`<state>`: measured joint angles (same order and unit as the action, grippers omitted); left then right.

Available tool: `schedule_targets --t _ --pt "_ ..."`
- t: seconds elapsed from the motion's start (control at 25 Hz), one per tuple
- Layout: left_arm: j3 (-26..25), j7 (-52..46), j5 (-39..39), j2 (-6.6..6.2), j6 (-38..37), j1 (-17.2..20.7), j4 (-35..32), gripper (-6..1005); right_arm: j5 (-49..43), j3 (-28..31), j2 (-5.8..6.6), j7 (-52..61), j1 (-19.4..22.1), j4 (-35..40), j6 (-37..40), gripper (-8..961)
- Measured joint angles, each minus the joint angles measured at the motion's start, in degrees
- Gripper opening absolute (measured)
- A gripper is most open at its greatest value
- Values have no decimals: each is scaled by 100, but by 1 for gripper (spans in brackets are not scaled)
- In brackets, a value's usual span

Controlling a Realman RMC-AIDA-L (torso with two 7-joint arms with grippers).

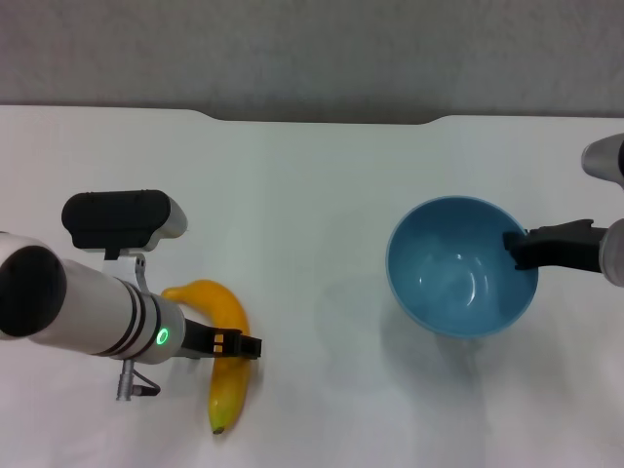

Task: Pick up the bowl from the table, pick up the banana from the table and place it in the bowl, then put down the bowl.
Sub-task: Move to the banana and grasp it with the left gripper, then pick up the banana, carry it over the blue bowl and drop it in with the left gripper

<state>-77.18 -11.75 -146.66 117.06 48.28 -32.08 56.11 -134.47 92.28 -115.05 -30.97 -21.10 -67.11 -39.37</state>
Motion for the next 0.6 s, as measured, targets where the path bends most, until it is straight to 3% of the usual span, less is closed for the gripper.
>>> schedule_targets --t 0.32,0.6 --pt "2 10 -1 -8 -88 -2 -100 861 0 -67 0 -12 8 -12 35 39" --pt "-75 74 -3 -20 -84 29 -44 640 0 -131 -8 9 21 -14 50 39"
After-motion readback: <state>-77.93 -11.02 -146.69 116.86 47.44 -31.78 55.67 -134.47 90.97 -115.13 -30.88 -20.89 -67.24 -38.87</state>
